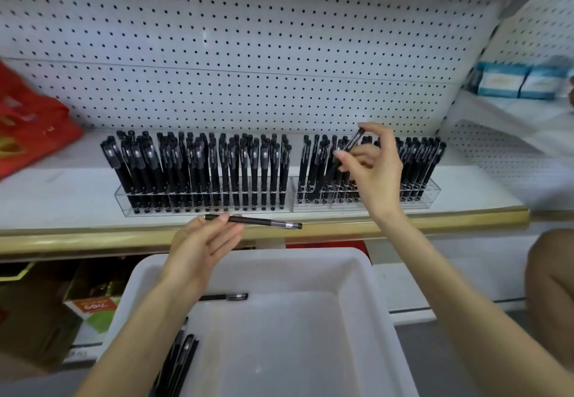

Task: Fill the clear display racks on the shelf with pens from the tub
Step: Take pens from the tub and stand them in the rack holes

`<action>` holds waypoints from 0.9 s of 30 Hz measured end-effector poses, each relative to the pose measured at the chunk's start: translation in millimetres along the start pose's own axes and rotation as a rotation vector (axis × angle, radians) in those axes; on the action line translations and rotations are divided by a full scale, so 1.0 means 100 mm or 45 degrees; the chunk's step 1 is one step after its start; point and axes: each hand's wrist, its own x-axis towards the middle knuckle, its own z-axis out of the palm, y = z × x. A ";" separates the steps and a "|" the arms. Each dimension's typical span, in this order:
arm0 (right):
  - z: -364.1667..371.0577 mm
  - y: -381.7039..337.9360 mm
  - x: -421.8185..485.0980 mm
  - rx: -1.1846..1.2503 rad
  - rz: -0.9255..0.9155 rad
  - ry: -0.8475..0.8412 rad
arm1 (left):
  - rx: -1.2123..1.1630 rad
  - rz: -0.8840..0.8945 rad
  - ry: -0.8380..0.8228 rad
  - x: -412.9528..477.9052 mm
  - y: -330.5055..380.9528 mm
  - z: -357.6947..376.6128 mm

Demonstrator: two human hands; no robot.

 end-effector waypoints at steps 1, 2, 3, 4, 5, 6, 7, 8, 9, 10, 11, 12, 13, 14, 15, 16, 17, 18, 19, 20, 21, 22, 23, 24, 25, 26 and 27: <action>0.04 0.01 0.04 -0.033 -0.035 0.028 | -0.058 -0.041 0.016 0.02 -0.01 -0.01; 0.09 0.03 0.08 -0.057 -0.065 0.044 | -0.123 -0.078 0.024 0.04 -0.03 -0.03; 0.13 0.05 0.12 -0.088 -0.094 0.052 | -0.173 -0.114 0.025 0.05 -0.05 -0.04; 0.18 0.08 0.15 -0.132 -0.126 0.052 | -0.197 -0.138 0.016 0.06 -0.06 -0.06; 0.23 0.11 0.17 -0.185 -0.158 0.042 | -0.202 -0.151 -0.001 0.07 -0.06 -0.06; 0.26 0.14 0.19 -0.231 -0.188 0.024 | -0.200 -0.153 -0.019 0.08 -0.07 -0.08; 0.30 0.18 0.20 -0.264 -0.216 0.003 | -0.198 -0.153 -0.029 0.09 -0.08 -0.09; 0.32 0.21 0.20 -0.284 -0.244 -0.016 | -0.199 -0.156 -0.036 0.09 -0.09 -0.10; 0.34 0.25 0.19 -0.295 -0.264 -0.029 | -0.204 -0.164 -0.045 0.09 -0.09 -0.11; 0.35 0.27 0.18 -0.297 -0.272 -0.037 | -0.220 -0.178 -0.054 0.08 -0.09 -0.12; 0.36 0.30 0.16 -0.297 -0.274 -0.045 | -0.242 -0.192 -0.062 0.07 -0.09 -0.12; 0.36 0.32 0.15 -0.301 -0.278 -0.057 | -0.258 -0.206 -0.068 0.06 -0.09 -0.12; 0.36 0.34 0.14 -0.316 -0.289 -0.074 | -0.262 -0.218 -0.072 0.05 -0.09 -0.11; 0.37 0.37 0.12 -0.340 -0.303 -0.095 | -0.260 -0.231 -0.067 0.04 -0.09 -0.10; 0.37 0.39 0.11 -0.366 -0.321 -0.117 | -0.260 -0.242 -0.059 0.03 -0.09 -0.08; 0.37 0.42 0.09 -0.391 -0.341 -0.138 | -0.266 -0.253 -0.048 0.03 -0.09 -0.06; 0.38 0.44 0.08 -0.413 -0.360 -0.161 | -0.276 -0.265 -0.041 0.02 -0.09 -0.05; 0.38 0.47 0.07 -0.435 -0.375 -0.184 | -0.285 -0.275 -0.037 0.02 -0.09 -0.03; 0.38 0.48 0.06 -0.461 -0.386 -0.200 | -0.295 -0.284 -0.031 0.02 -0.08 -0.02; 0.38 0.50 0.06 -0.488 -0.395 -0.204 | -0.302 -0.291 -0.018 0.02 -0.07 -0.02; 0.39 0.50 0.06 -0.508 -0.399 -0.200 | -0.307 -0.298 -0.003 0.03 -0.07 -0.01; 0.39 0.51 0.06 -0.520 -0.396 -0.193 | -0.311 -0.301 0.009 0.03 -0.06 -0.02; 0.39 0.50 0.07 -0.525 -0.388 -0.191 | -0.317 -0.301 0.014 0.03 -0.05 -0.02; 0.39 0.50 0.08 -0.526 -0.382 -0.197 | -0.326 -0.299 0.015 0.03 -0.05 -0.03; 0.39 0.49 0.09 -0.528 -0.382 -0.209 | -0.337 -0.297 0.012 0.04 -0.04 -0.03; 0.39 0.48 0.10 -0.529 -0.391 -0.222 | -0.346 -0.295 0.008 0.04 -0.04 -0.04; 0.40 0.48 0.10 -0.529 -0.403 -0.232 | -0.352 -0.298 0.005 0.04 -0.04 -0.04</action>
